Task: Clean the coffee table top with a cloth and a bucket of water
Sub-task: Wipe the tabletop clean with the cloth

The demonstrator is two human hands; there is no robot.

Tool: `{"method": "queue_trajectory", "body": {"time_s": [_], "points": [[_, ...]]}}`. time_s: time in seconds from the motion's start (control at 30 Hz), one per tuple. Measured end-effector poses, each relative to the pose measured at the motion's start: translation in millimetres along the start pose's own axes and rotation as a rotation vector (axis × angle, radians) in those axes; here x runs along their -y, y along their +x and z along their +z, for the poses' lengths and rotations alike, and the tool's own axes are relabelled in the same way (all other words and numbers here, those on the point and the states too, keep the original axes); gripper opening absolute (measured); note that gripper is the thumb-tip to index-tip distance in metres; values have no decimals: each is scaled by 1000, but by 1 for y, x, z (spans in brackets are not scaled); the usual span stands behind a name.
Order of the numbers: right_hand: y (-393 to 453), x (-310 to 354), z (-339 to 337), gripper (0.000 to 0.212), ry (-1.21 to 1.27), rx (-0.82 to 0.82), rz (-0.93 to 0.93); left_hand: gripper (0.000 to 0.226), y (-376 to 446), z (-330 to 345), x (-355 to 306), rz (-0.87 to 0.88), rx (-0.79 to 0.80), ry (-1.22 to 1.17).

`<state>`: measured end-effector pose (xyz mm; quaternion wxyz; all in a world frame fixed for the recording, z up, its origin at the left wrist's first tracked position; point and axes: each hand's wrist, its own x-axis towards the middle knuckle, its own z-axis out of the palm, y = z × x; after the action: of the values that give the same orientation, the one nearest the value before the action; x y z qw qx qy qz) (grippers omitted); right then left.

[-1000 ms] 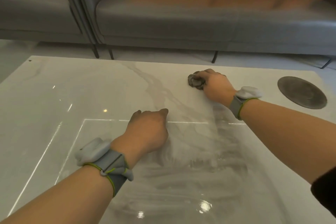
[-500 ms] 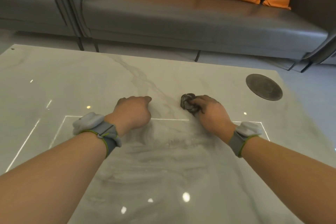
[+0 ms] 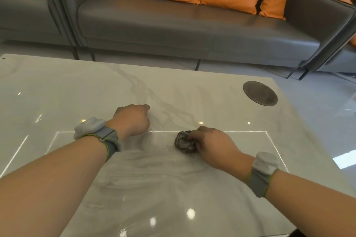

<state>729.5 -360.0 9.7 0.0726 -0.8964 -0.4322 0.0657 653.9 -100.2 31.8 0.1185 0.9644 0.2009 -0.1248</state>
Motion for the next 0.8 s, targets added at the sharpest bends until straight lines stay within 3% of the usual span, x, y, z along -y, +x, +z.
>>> {"method": "queue_trajectory", "body": {"time_s": [0.13,0.23,0.37,0.47,0.57,0.63,0.7,0.8], "points": [[34,-8,-40,24,352,32,282,51,2,0,2,13,-11,3],[63,-21,-61,32,546,68,430,52,5,0,1,4,-6,-2],[91,-44,-54,38,611,136,559,51,9,1,2,-2,-5,-2],[100,-61,-43,38,551,49,607,50,11,2,1,-9,-3,-10],[92,-72,-30,35,316,-224,516,50,13,2,3,-6,-4,-16],[79,-77,-17,35,139,-407,324,50,13,3,4,-3,-3,-14],[67,-84,-4,37,19,-379,147,50,13,3,5,0,-2,-9],[56,-97,12,38,-149,-258,82,50,13,3,4,8,0,-17]]}}
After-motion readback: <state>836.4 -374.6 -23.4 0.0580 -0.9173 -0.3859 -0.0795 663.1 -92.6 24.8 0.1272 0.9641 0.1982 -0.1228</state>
